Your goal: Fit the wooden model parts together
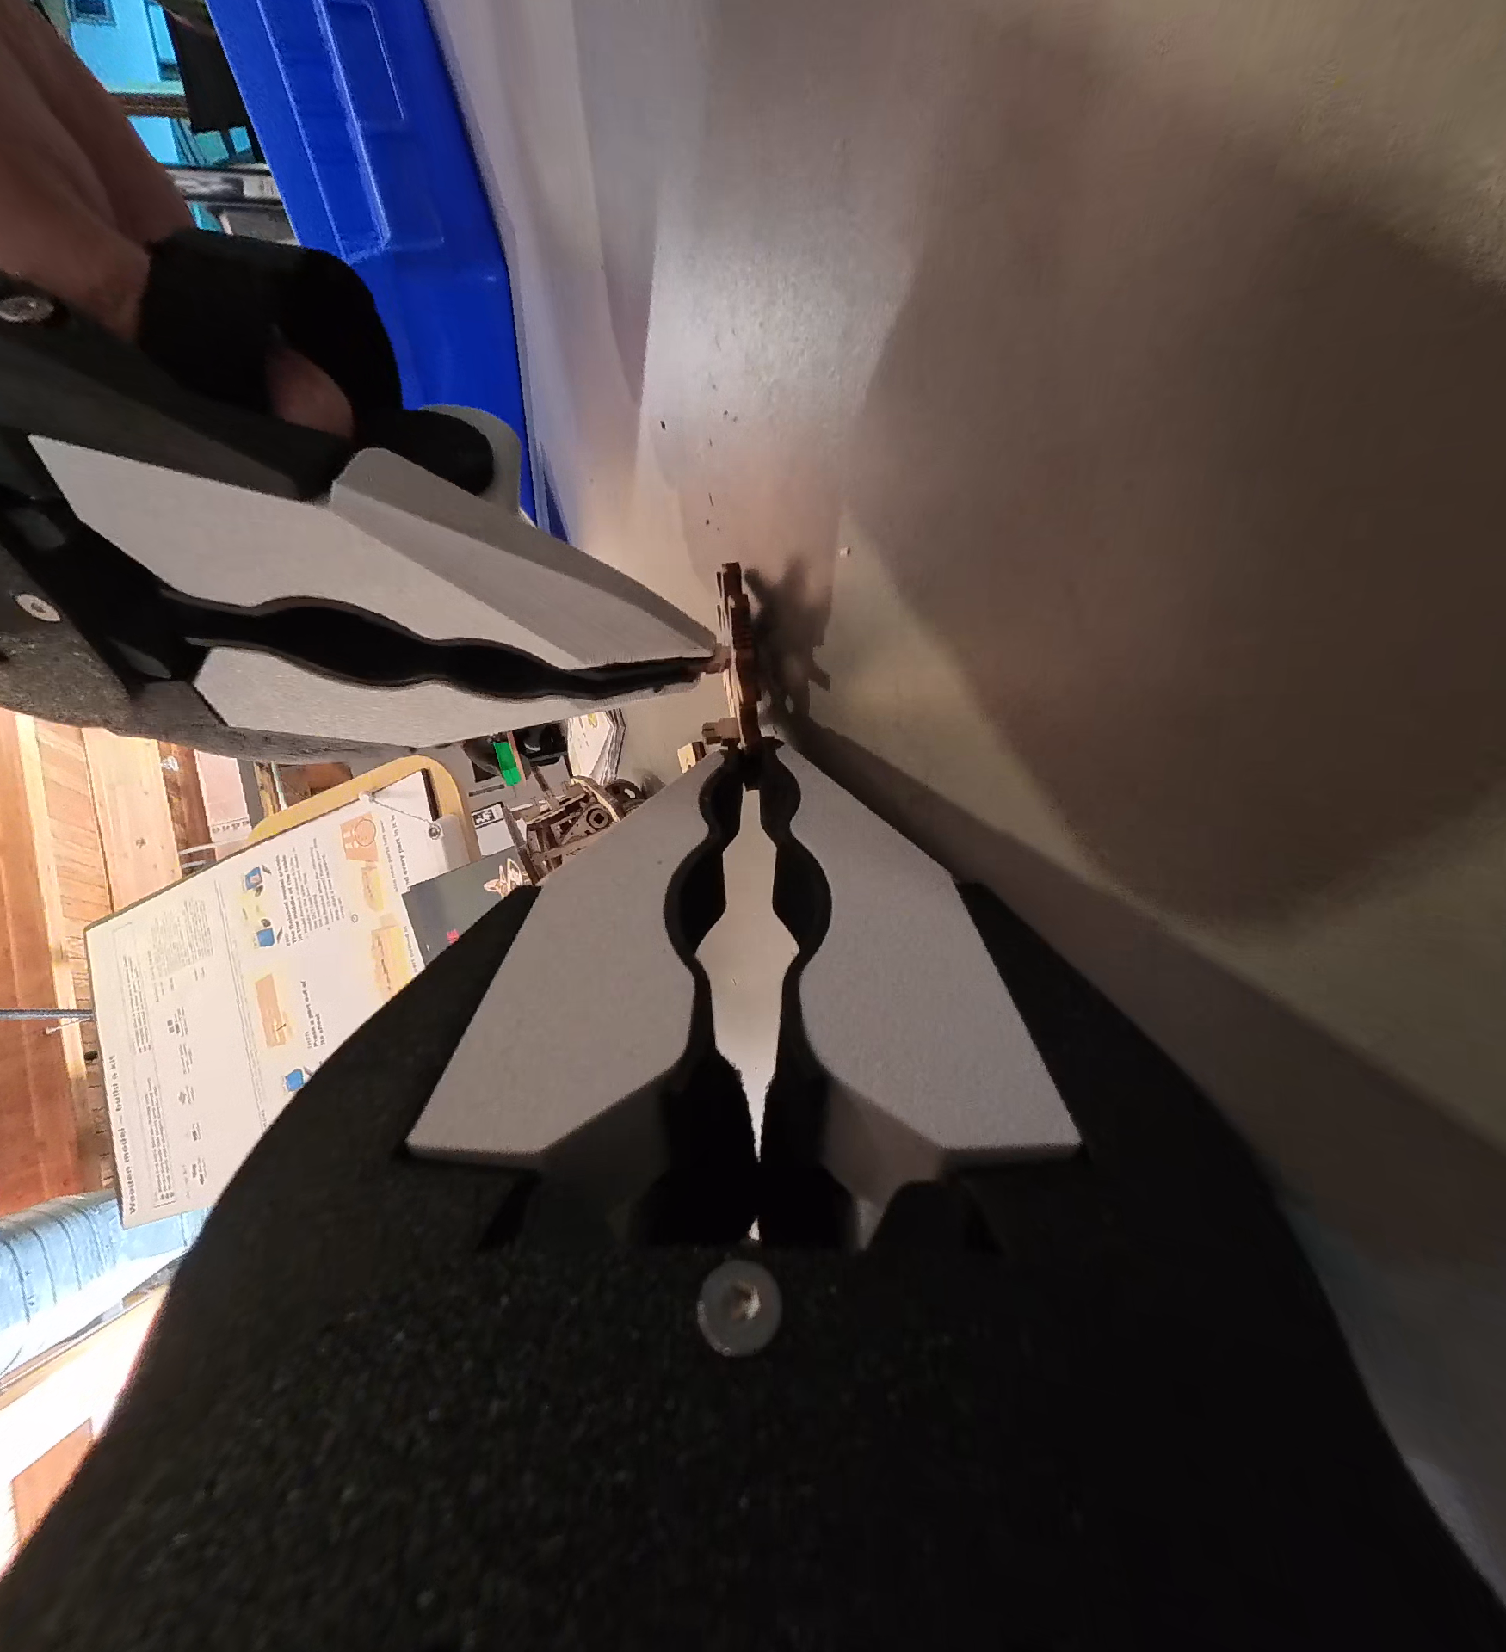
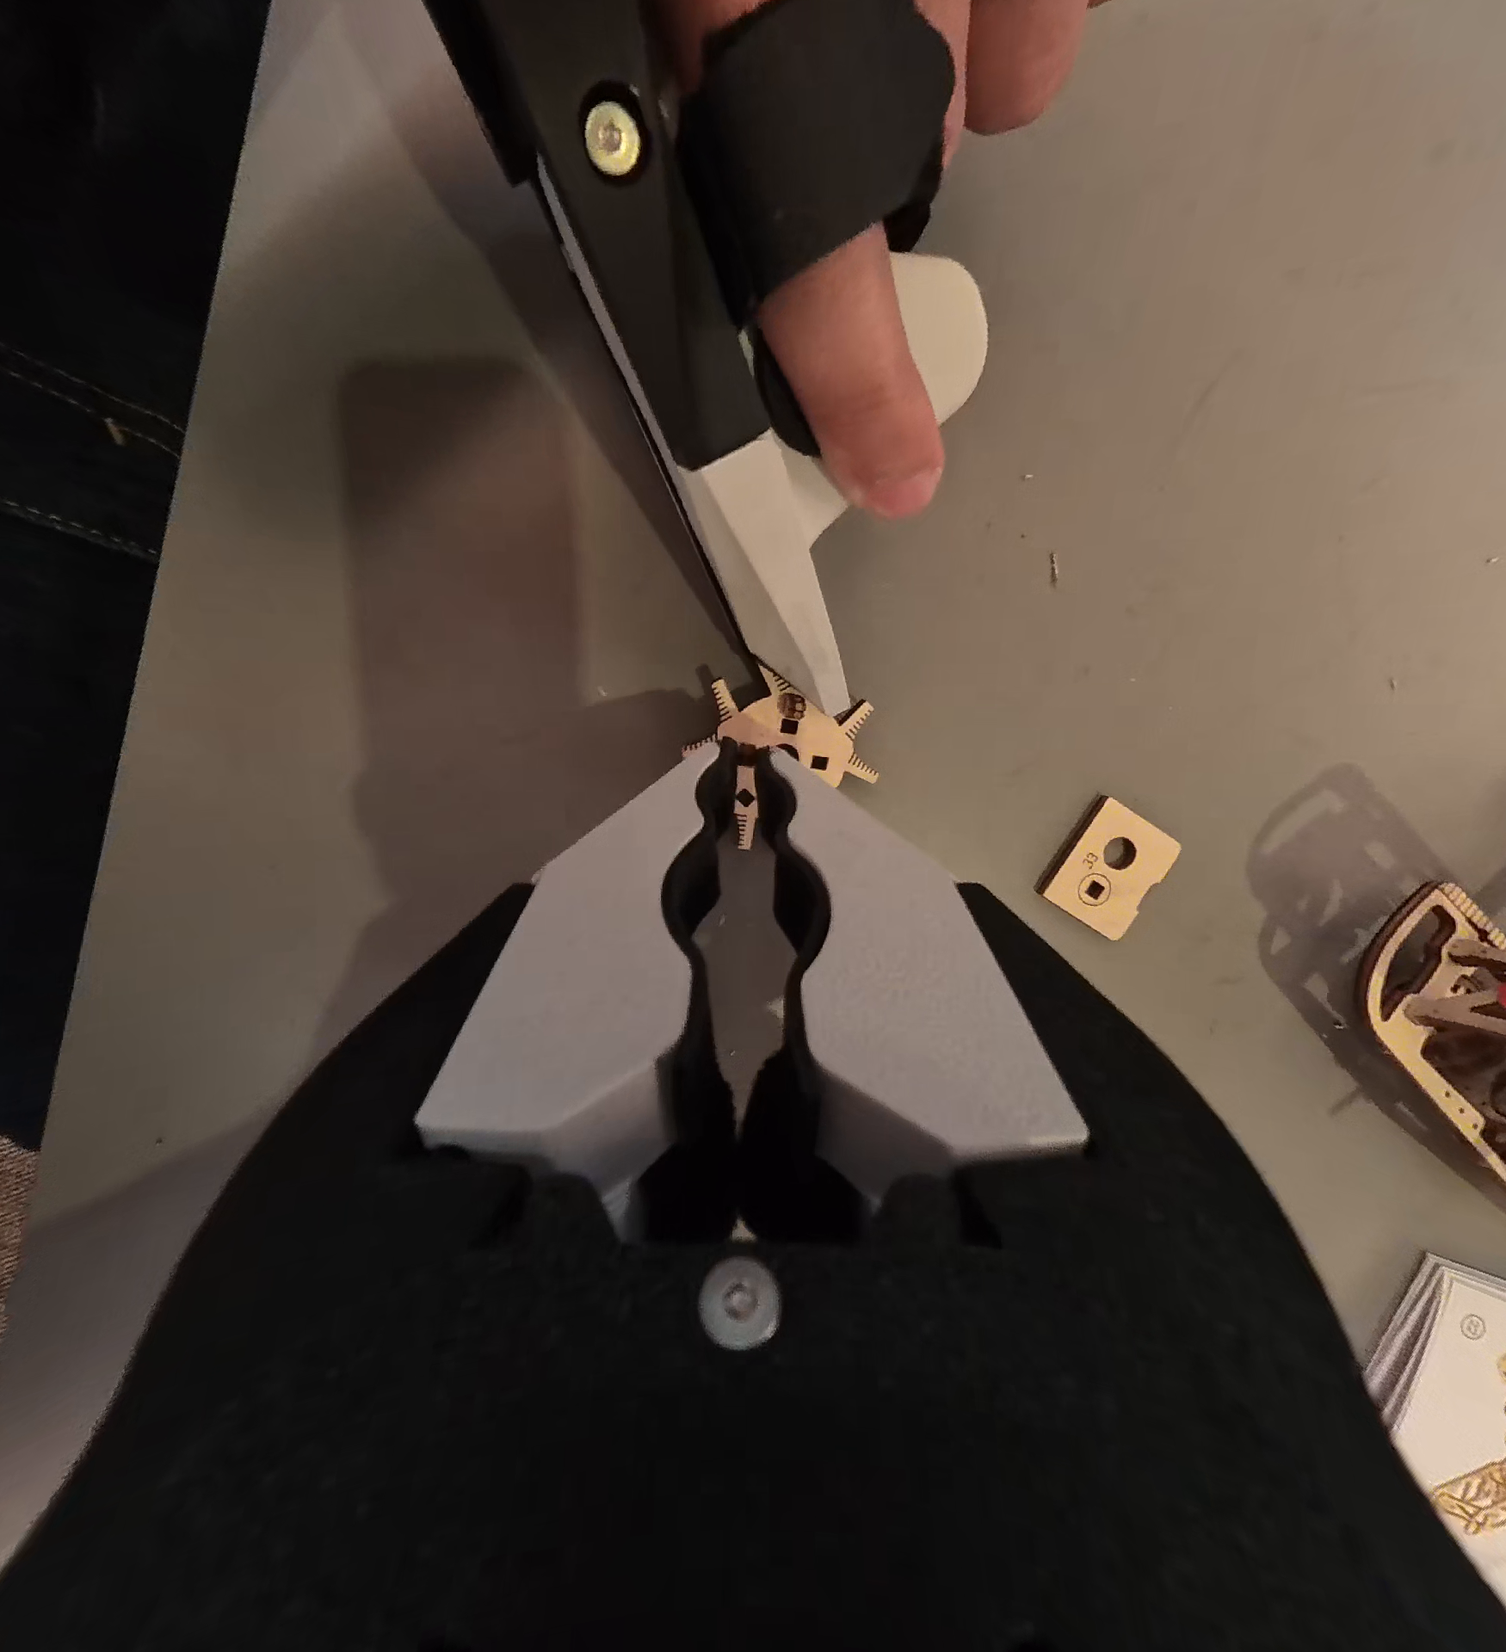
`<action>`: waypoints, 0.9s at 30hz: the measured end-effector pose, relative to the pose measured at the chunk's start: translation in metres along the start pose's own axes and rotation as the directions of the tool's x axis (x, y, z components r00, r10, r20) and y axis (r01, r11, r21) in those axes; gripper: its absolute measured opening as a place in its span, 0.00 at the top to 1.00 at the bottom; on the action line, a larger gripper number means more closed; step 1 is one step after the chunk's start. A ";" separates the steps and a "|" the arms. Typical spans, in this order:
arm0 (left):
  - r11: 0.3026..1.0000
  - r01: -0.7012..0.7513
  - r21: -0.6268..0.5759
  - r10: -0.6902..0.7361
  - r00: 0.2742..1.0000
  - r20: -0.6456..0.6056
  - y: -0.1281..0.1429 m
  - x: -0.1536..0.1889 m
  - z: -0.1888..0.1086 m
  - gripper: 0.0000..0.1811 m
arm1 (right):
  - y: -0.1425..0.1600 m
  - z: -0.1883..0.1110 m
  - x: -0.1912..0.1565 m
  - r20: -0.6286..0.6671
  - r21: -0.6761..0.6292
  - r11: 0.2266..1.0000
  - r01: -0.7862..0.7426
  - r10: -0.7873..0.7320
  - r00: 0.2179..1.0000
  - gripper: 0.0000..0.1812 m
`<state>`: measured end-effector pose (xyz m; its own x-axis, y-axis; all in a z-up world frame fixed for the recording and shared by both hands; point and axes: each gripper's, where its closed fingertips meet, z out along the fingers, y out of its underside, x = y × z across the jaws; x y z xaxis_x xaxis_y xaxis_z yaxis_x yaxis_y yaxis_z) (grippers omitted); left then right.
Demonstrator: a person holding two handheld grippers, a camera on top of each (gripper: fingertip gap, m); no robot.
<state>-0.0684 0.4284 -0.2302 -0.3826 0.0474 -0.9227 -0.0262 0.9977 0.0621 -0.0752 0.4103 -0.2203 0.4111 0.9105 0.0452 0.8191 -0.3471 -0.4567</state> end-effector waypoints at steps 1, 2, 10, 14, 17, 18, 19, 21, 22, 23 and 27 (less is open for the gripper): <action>1.000 0.000 0.000 0.000 1.000 0.000 0.000 0.000 0.000 0.99 | 0.000 0.000 0.000 0.003 -0.004 1.000 0.000 0.000 1.000 0.99; 1.000 0.000 0.000 0.000 1.000 0.000 0.000 0.000 0.000 0.99 | 0.000 0.000 0.000 0.003 -0.005 1.000 0.000 0.000 1.000 0.99; 1.000 -0.021 -0.008 0.021 1.000 0.002 -0.001 0.000 0.000 0.99 | 0.002 0.002 -0.001 -0.031 -0.055 0.998 0.021 -0.023 0.999 0.99; 0.999 -0.031 -0.012 0.031 1.000 0.001 -0.001 0.000 0.000 1.00 | 0.002 0.003 -0.001 -0.029 -0.068 0.998 0.004 -0.006 1.000 1.00; 0.999 -0.042 -0.013 0.042 0.999 0.000 -0.001 0.000 0.000 0.99 | 0.003 0.003 -0.002 -0.004 -0.046 0.999 -0.019 0.019 1.000 0.99; 0.999 -0.043 -0.012 0.043 0.999 0.000 -0.001 0.000 0.000 1.00 | 0.003 0.004 -0.002 0.008 -0.037 0.999 -0.035 0.036 0.999 0.99; 0.999 -0.044 -0.012 0.044 0.999 0.000 -0.001 0.000 0.000 1.00 | 0.003 0.004 -0.002 0.015 -0.035 0.999 -0.037 0.038 0.999 0.99; 1.000 -0.028 -0.014 0.028 1.000 -0.004 -0.001 0.000 0.000 0.99 | 0.004 0.006 -0.002 0.022 -0.041 0.999 -0.034 0.035 0.999 0.99; 1.000 -0.018 -0.014 0.018 1.000 -0.007 0.000 0.000 0.000 0.99 | 0.004 0.006 -0.002 0.025 -0.042 0.998 -0.037 0.038 0.999 0.99; 1.000 -0.017 -0.014 0.017 1.000 -0.006 0.000 0.000 0.000 0.99 | 0.003 0.006 -0.002 0.021 -0.043 0.998 -0.037 0.038 0.999 0.99; 1.000 -0.022 -0.009 0.022 1.000 -0.002 0.000 0.000 0.000 0.99 | 0.003 0.006 -0.002 0.031 -0.022 0.999 -0.045 0.046 0.998 0.99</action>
<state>-0.0685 0.4285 -0.2298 -0.3852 0.0696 -0.9202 -0.0260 0.9959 0.0862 -0.0761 0.4090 -0.2270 0.4356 0.9001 -0.0038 0.8083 -0.3930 -0.4385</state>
